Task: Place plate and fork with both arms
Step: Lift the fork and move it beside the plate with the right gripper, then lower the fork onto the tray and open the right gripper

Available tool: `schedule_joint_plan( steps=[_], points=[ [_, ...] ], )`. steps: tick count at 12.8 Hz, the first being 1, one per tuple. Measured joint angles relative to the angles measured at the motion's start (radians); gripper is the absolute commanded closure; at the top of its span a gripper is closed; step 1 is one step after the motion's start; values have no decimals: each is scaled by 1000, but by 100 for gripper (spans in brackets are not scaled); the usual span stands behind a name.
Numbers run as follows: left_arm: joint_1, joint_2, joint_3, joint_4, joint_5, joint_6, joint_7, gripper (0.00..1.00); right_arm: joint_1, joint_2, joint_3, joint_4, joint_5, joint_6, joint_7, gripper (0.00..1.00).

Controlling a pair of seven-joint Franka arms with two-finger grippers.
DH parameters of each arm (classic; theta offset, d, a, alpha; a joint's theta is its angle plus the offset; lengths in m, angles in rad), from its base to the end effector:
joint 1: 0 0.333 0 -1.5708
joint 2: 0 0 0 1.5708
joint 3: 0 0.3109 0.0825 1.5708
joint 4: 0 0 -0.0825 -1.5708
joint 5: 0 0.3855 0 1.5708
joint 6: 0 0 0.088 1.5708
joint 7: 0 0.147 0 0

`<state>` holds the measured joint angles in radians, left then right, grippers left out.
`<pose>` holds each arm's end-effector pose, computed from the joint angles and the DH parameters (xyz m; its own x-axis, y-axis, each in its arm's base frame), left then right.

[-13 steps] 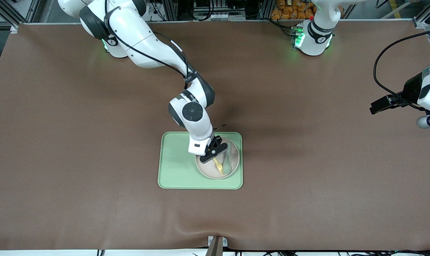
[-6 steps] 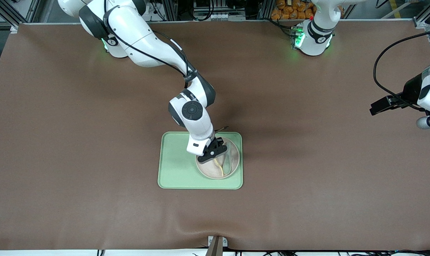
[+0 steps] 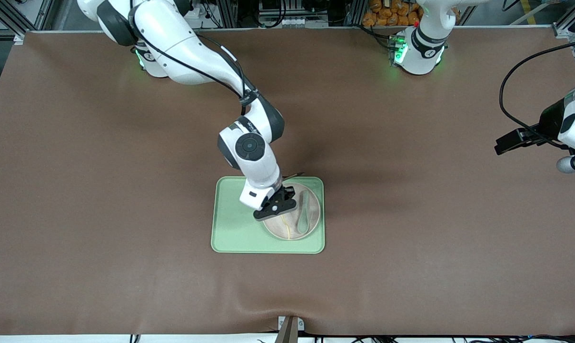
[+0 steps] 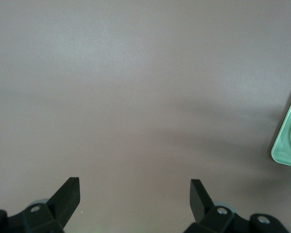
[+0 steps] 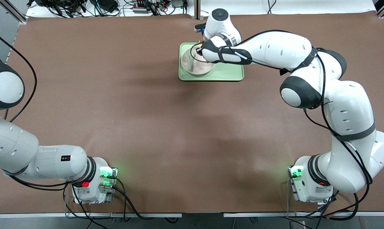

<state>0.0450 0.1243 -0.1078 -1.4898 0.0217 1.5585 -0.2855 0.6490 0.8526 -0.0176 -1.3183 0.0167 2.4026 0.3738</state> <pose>0.5879 -0.0304 0.5457 0.9739 0.2213 -0.0503 0.2204 -0.9751 -0.0235 0.6215 0.4588 0.2030 0.9478 0.2367 0.2137 0.2593 -0.9621 -0.0844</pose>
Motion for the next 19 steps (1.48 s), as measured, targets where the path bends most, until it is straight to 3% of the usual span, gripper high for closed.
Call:
schedule_joint_plan(
  steps=[3, 9, 14, 19],
  points=[
    [0, 0, 0, -1, 0, 0, 2, 0, -74, -19, -2, -14, 0, -31, 2, 100],
    [0, 0, -1, -5, 0, 1, 2, 0, -162, -118, -2, -204, 3, -34, 10, 100],
    [-1, 0, -1, -6, 0, 4, 3, 0, -179, -122, -2, -247, 125, -33, 33, 100],
    [-1, 0, -1, -11, 0, 12, 3, 0, -178, -122, 5, -312, 156, 35, 58, 100]
  ],
)
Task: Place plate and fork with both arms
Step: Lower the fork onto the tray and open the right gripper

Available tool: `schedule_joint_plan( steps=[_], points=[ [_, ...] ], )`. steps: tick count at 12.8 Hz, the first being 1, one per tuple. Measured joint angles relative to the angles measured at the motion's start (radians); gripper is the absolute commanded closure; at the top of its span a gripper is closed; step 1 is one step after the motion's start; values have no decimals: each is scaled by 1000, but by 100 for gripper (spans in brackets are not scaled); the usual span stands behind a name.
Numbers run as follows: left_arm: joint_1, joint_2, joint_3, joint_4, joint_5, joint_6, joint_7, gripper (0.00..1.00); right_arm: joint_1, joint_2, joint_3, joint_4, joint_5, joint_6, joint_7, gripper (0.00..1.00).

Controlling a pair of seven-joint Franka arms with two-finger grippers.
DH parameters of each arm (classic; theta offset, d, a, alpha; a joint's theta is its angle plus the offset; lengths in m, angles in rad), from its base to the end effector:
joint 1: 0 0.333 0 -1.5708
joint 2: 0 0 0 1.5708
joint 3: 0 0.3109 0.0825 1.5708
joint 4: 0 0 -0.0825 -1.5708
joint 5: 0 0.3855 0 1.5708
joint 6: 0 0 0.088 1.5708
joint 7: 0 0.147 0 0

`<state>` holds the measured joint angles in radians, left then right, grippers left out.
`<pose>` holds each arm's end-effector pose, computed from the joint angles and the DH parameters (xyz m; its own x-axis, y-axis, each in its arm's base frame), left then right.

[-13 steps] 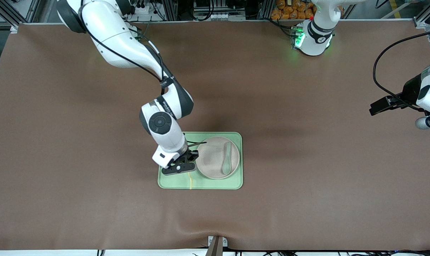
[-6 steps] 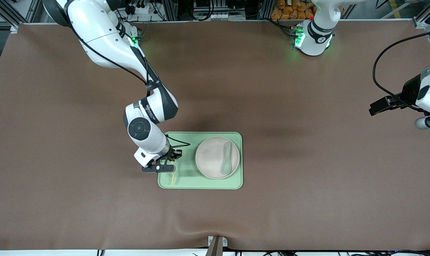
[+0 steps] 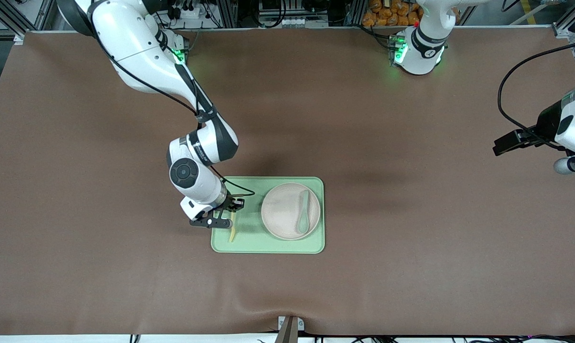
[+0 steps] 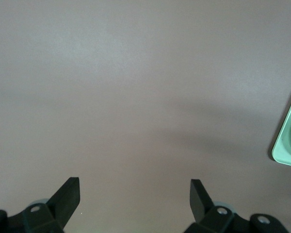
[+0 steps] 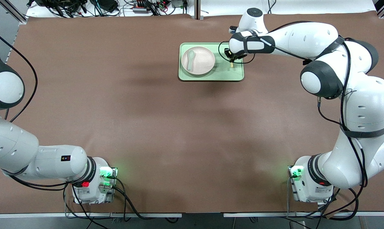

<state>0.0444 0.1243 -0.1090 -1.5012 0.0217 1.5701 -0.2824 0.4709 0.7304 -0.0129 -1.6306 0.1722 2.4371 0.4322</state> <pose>0.5886 -0.0316 0.5413 0.9750 0.2163 -0.0502 0.2153 -0.9763 -0.0231 0.6236 0.3136 0.1541 0.9950 -0.0985 0.0159 -0.0956 -0.9868 -0.1308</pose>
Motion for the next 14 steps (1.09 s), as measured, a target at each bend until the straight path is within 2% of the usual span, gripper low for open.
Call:
schedule_joint_plan(
  steps=[6, 7, 8, 9, 10, 14],
  points=[
    [0, 0, 0, 0, 0, 1, 0, 0, 2, 0, 5, -10, 0, 5, 19, 100],
    [0, 0, 0, 0, 0, 1, 0, 0, 3, 0, 5, -12, 0, 5, 20, 96],
    [0, 0, 0, 0, 0, 1, 0, 0, 3, 0, 5, -13, 0, 5, 20, 76],
    [0, 0, 0, -1, 0, 2, 0, 0, 3, 0, 6, -14, 0, 5, 20, 36],
    [0, 0, 0, -1, 0, 2, 0, 0, 3, 0, 6, -15, 0, 5, 20, 0],
    [0, 0, 0, -2, 0, 2, 0, 0, 3, 3, 6, -17, 0, 9, 19, 0]
  ],
)
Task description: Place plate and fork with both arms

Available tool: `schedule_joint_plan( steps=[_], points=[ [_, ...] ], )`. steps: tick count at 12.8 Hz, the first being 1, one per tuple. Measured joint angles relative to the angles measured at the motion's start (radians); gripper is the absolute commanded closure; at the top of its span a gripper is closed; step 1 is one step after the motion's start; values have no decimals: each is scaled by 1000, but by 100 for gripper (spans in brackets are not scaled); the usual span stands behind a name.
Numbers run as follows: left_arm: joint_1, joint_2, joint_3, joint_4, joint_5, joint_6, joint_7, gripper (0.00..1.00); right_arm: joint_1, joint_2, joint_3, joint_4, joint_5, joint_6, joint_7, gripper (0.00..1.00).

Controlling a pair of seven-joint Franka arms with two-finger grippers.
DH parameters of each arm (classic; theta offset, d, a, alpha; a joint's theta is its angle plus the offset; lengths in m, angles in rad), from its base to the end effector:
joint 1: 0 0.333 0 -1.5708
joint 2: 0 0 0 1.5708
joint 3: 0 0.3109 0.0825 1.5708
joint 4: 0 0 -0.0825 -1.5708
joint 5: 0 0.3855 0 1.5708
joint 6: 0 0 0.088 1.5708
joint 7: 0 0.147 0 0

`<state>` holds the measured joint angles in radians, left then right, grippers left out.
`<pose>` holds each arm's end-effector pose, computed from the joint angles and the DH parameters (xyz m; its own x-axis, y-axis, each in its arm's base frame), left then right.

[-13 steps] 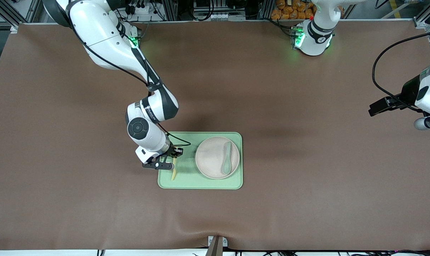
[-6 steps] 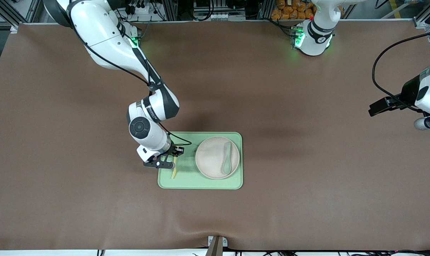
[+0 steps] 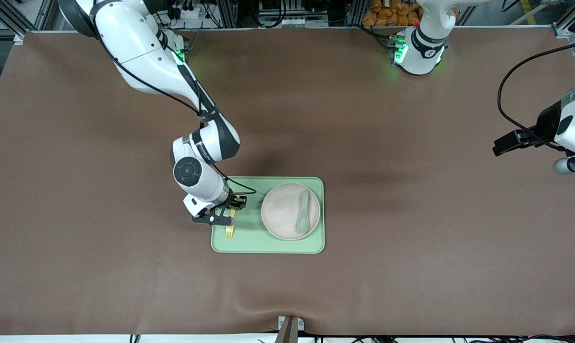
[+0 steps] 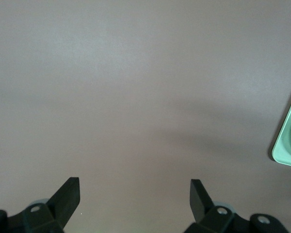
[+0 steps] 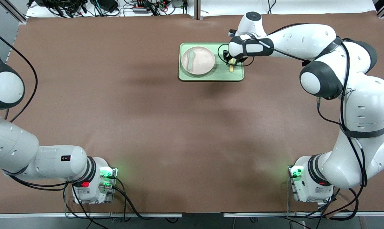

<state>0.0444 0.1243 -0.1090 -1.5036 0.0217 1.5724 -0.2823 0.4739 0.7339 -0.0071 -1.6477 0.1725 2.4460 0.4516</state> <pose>0.5887 -0.0316 0.5404 0.9751 0.2161 -0.0503 0.2152 -0.9763 -0.0231 0.6161 0.3160 0.1452 0.9937 -0.1117 0.0019 -0.1106 -0.9857 -0.1271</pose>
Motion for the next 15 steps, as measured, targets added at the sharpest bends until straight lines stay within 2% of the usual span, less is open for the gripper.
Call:
schedule_joint_plan(
  steps=[6, 12, 15],
  points=[
    [0, 0, -1, -1, 0, 3, 0, 0, -10, -42, -13, 17, -1, -3, -16, 0],
    [-1, -48, -26, 1, 0, 7, 1, 0, -143, -181, -22, 19, -3, -193, -216, 0],
    [-1, -74, -31, 0, 0, 5, 6, 0, -207, -268, -24, 23, -31, -314, -268, 0]
  ],
)
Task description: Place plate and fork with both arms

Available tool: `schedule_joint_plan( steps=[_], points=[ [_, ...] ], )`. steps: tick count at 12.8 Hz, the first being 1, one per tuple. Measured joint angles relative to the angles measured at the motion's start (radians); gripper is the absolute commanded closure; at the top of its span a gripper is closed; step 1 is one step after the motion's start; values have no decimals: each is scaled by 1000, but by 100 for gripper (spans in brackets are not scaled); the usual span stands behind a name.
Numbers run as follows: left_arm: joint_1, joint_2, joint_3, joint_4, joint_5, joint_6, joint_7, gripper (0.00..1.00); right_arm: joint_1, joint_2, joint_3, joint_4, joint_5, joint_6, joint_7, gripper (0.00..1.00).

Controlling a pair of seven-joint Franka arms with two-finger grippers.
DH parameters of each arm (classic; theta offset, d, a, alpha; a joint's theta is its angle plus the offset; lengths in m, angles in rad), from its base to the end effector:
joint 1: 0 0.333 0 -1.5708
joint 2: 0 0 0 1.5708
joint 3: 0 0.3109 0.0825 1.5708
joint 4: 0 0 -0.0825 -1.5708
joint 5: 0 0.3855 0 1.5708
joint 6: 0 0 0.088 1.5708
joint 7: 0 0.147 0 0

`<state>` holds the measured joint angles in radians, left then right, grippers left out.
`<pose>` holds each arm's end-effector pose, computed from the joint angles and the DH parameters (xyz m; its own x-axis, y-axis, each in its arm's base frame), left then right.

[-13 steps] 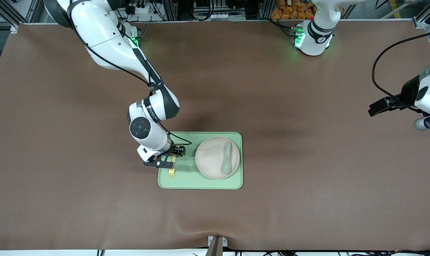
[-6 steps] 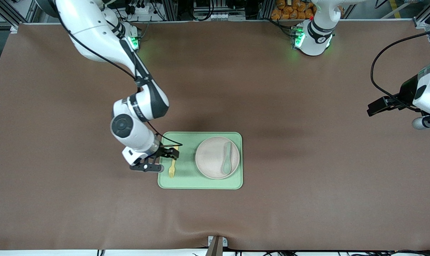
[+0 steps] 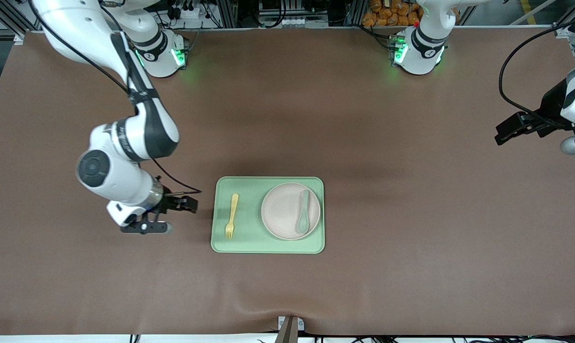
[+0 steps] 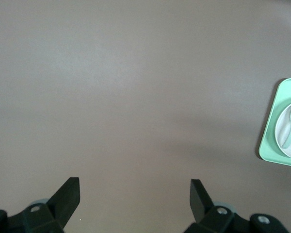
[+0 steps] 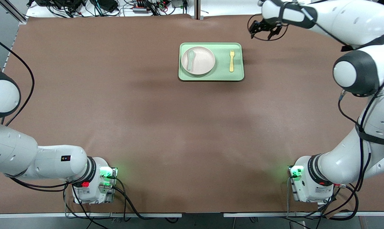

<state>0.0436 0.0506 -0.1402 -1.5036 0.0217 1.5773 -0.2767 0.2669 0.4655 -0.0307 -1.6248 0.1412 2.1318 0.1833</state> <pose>0.5713 -0.0503 0.5836 0.9834 0.1793 0.0267 0.1796 -0.9837 -0.0076 0.6613 0.1724 0.3115 0.9997 -0.0172 0.0177 -0.0151 -0.9934 -0.1137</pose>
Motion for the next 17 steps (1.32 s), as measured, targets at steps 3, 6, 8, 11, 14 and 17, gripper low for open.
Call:
schedule_joint_plan(
  steps=[3, 6, 8, 11, 14, 17],
  points=[
    [0, -2, -1, -8, 0, 0, 1, 0, -59, -112, 0, 6, -43, -132, -17, 0],
    [0, -3, -3, -17, 0, 0, 1, 0, -139, -228, -12, 7, -69, -261, -126, 0],
    [0, -3, -3, -18, 0, 0, 1, 0, -160, -293, -66, 9, -69, -326, -178, 0],
    [1, -3, -3, -23, 0, 0, 1, 0, -186, -373, -90, 50, -82, -477, -193, 0],
    [2, -3, -3, -25, 0, 0, 1, 0, -198, -420, -85, 107, -96, -619, -192, 0],
    [2, -3, -3, -25, 0, 0, 1, 0, -202, -454, -85, 123, -116, -695, -182, 0]
  ],
)
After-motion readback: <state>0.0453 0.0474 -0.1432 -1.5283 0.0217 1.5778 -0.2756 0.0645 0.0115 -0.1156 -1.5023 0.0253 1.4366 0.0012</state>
